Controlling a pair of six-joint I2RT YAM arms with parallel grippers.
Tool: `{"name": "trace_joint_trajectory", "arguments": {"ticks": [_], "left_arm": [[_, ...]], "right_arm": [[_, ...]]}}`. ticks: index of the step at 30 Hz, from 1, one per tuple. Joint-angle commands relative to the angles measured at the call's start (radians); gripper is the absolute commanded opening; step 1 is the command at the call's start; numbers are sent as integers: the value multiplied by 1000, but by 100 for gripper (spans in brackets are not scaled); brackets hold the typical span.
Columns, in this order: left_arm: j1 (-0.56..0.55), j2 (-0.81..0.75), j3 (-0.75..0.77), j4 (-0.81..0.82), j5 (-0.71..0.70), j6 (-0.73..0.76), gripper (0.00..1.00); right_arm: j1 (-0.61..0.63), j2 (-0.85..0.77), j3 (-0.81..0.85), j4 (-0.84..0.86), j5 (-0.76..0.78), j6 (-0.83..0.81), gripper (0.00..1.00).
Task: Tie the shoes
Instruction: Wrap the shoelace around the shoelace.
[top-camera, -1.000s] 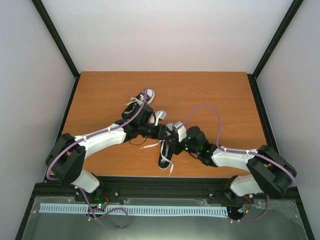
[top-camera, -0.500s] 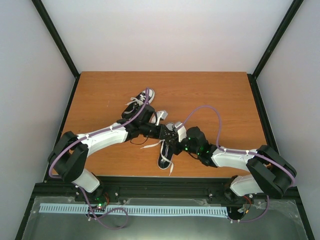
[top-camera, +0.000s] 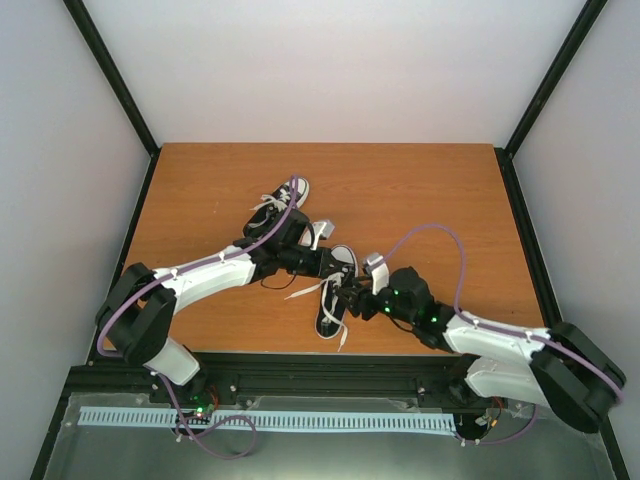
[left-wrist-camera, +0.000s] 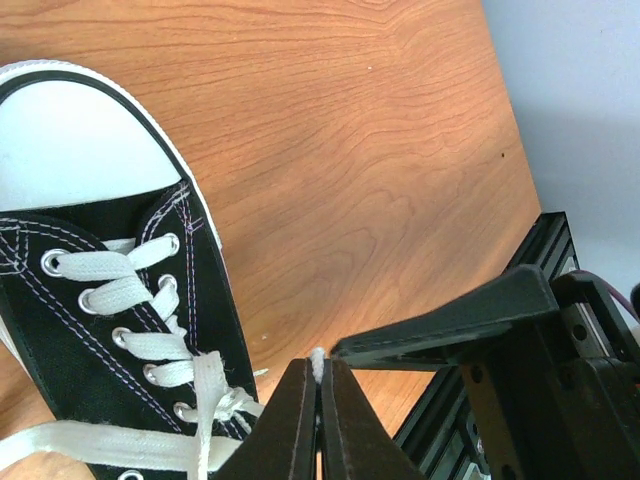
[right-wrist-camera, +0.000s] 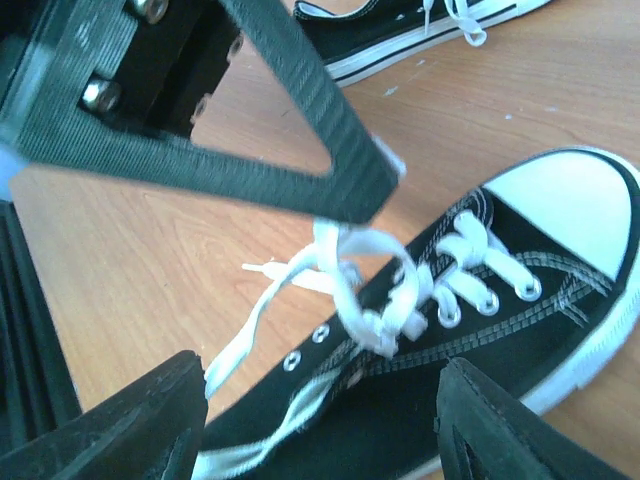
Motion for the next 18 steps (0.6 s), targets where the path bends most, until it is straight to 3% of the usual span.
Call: {"name": "trace_joint_trajectory", "arguments": {"ticks": [1, 5, 9, 18], "left_arm": [[3, -31, 14, 8, -18, 8, 1], [3, -31, 27, -6, -16, 10, 1], [3, -23, 38, -13, -8, 19, 1], [3, -3, 41, -7, 1, 10, 1]], "right_arm": [[17, -150, -79, -99, 22, 61, 64], [81, -256, -109, -175, 59, 93, 63], [155, -263, -113, -152, 104, 133, 57], [251, -6, -67, -42, 147, 143, 41]]}}
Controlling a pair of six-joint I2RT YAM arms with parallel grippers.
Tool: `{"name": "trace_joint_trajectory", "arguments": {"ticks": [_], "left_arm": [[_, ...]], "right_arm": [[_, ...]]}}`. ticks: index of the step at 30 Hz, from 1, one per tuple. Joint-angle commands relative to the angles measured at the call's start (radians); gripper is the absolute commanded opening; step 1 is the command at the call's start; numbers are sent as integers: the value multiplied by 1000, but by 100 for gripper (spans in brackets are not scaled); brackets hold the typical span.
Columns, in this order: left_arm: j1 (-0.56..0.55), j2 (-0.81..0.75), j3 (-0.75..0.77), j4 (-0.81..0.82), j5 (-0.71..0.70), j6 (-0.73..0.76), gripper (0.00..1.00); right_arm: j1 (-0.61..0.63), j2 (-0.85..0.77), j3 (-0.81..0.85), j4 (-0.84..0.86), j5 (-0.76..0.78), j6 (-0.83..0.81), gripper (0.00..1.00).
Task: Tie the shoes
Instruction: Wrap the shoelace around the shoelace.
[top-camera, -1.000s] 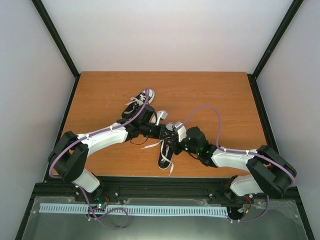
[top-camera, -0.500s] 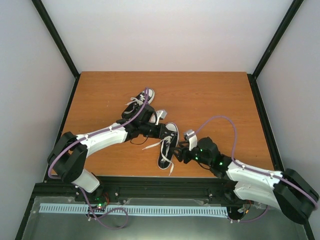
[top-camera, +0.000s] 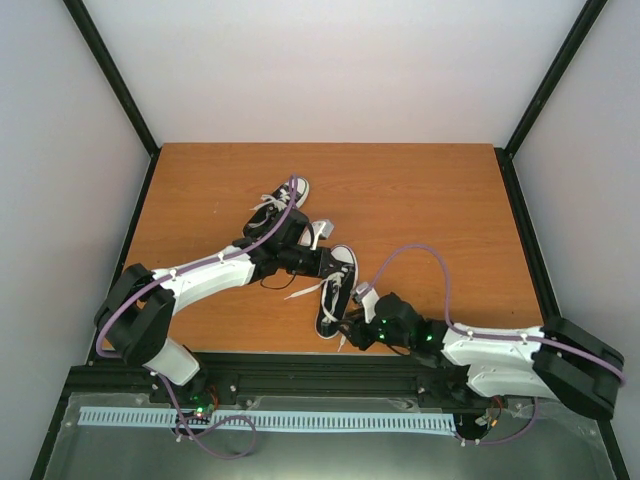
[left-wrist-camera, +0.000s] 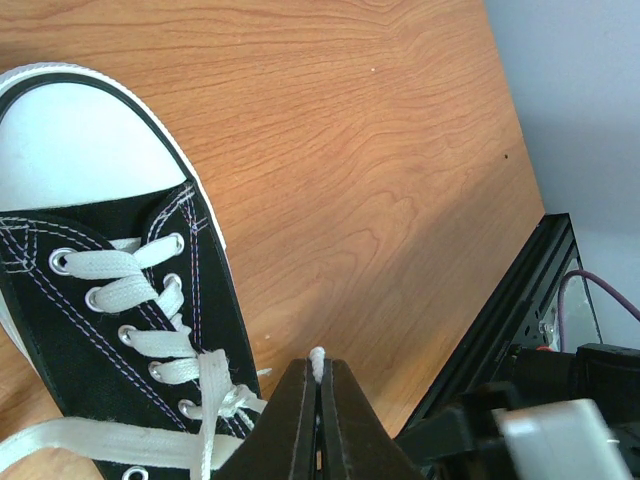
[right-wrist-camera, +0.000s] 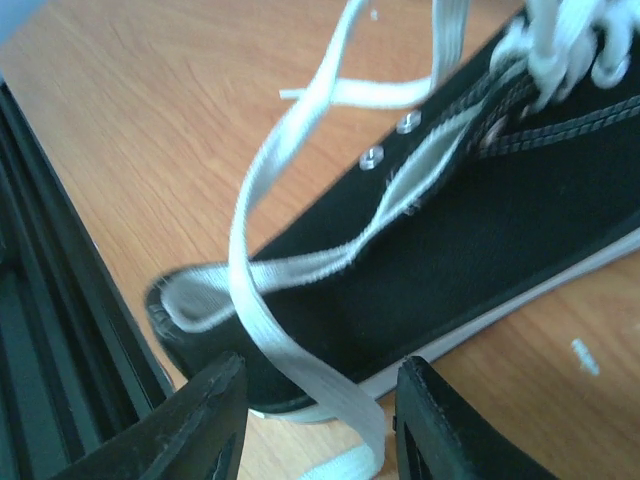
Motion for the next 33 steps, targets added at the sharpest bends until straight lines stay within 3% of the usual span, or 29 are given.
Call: {"name": "trace_joint_trajectory", "arguments": {"ticks": [1, 15, 20, 24, 33], "left_arm": [[3, 8, 38, 1, 13, 8, 1], [3, 16, 57, -11, 26, 11, 1], [3, 10, 48, 2, 44, 22, 1], [4, -1, 35, 29, 76, 36, 1], [2, -3, 16, 53, 136, 97, 1]], "right_arm": [[29, 92, 32, 80, 30, 10, 40], [32, 108, 40, 74, 60, -73, 24], [33, 91, 22, 107, 99, -40, 4], [7, 52, 61, 16, 197, -35, 3], [-104, 91, 206, -135, 59, -46, 3]]}}
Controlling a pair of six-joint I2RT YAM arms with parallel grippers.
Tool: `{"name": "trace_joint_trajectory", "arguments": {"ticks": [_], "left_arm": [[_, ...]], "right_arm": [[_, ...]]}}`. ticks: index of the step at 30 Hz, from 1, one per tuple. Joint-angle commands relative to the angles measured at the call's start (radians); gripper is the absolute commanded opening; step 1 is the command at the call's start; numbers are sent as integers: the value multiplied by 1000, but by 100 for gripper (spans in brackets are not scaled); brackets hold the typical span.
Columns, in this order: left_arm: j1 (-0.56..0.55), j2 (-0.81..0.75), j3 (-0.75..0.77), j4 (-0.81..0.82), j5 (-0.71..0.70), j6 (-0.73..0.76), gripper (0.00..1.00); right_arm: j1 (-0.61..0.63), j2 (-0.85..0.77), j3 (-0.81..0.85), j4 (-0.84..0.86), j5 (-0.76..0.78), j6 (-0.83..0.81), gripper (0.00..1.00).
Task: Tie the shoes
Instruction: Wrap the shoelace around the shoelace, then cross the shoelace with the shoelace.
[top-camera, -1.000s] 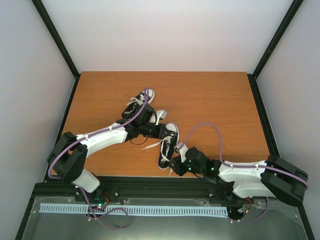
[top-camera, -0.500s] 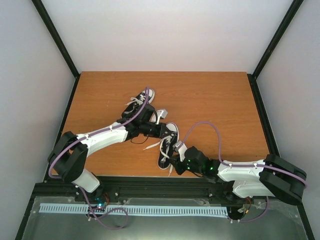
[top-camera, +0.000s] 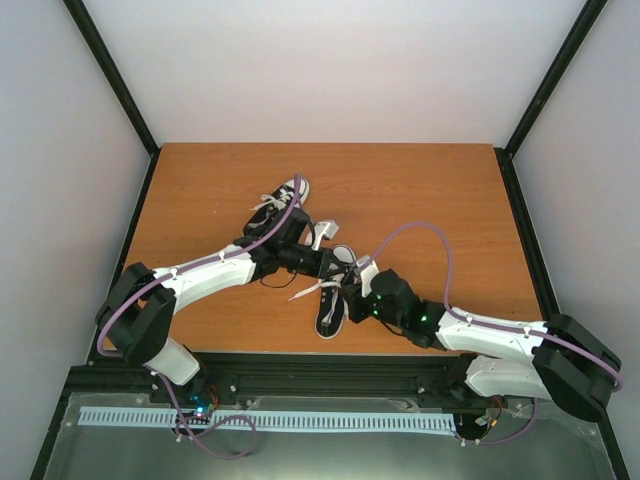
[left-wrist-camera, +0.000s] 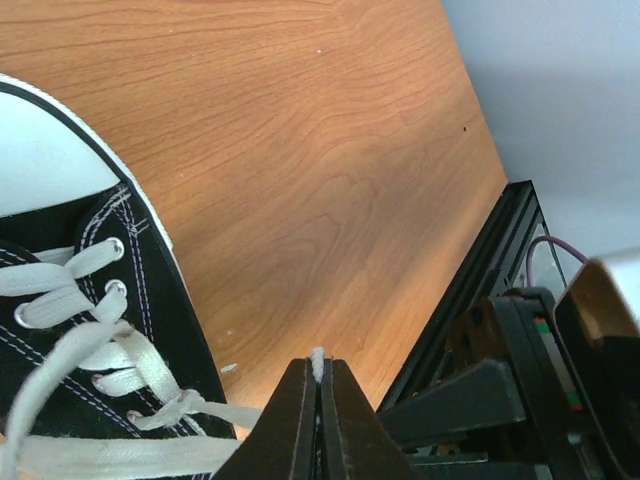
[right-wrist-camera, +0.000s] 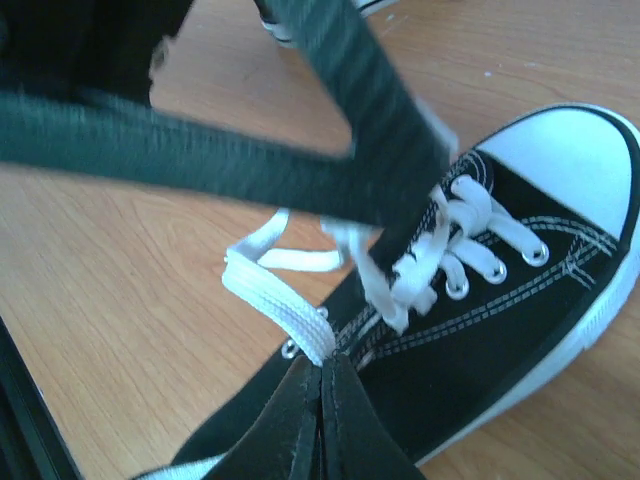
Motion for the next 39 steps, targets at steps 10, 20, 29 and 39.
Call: {"name": "trace_joint_trajectory", "arguments": {"ticks": [10, 20, 29, 39], "left_arm": [[2, -54, -75, 107, 85, 67, 1], [2, -120, -208, 186, 99, 36, 1], [2, -158, -305, 105, 11, 19, 1], [4, -135, -341, 11, -77, -35, 13]], "right_arm": [[-68, 71, 69, -158, -28, 80, 3], [-172, 52, 95, -218, -48, 73, 3], [-198, 75, 146, -221, -75, 39, 3], [-200, 67, 123, -220, -71, 45, 3]]}}
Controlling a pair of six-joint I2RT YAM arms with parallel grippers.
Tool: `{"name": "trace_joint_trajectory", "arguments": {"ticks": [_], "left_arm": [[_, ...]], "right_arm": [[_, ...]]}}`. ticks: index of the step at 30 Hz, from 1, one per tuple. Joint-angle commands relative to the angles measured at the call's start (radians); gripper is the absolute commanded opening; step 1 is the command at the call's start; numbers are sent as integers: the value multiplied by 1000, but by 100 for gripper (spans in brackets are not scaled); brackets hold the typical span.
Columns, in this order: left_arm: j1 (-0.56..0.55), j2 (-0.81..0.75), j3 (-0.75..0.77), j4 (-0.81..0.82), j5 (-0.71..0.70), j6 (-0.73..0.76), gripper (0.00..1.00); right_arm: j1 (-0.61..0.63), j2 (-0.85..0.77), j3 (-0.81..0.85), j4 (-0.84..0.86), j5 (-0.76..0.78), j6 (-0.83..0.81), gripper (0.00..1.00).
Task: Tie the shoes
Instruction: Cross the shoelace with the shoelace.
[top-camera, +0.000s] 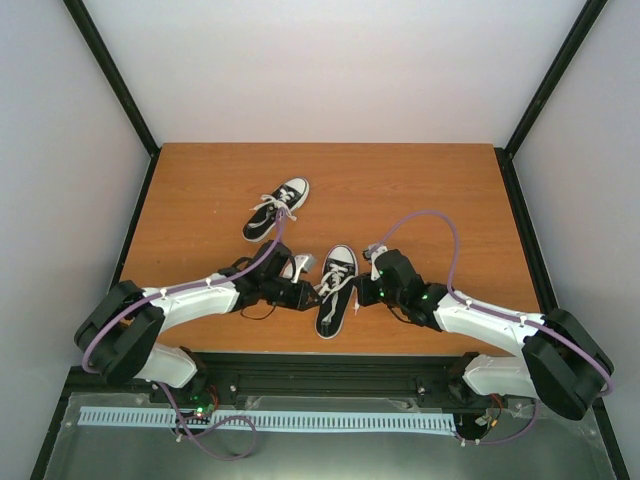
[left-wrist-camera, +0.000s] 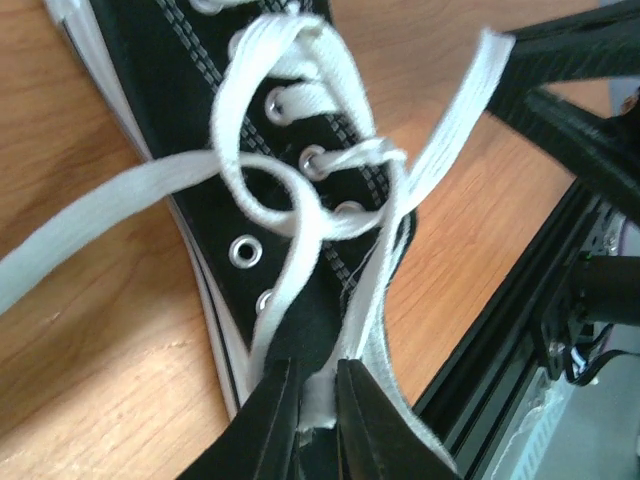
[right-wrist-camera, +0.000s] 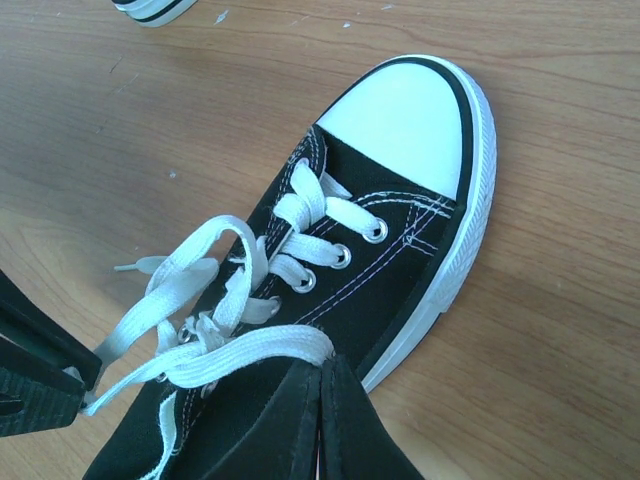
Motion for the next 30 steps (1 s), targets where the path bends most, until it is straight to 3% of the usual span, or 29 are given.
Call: {"name": "trace_joint_trajectory", "arguments": {"ticks": [1, 5, 11, 13, 23, 30], "left_arm": [[3, 5, 1, -76, -28, -21, 16], [3, -26, 19, -122, -33, -17, 27], [17, -139, 59, -183, -68, -32, 65], [19, -133, 86, -184, -62, -32, 70], [67, 86, 194, -61, -34, -94, 64], [69, 150, 202, 13, -22, -114, 45]], "right_arm": [[-10, -2, -11, 8, 7, -7, 3], [-10, 4, -17, 15, 4, -7, 3], [-10, -7, -27, 15, -8, -14, 3], [-10, -13, -29, 12, -11, -17, 3], [-10, -14, -27, 21, -14, -13, 3], [-10, 9, -20, 28, -47, -30, 3]]}}
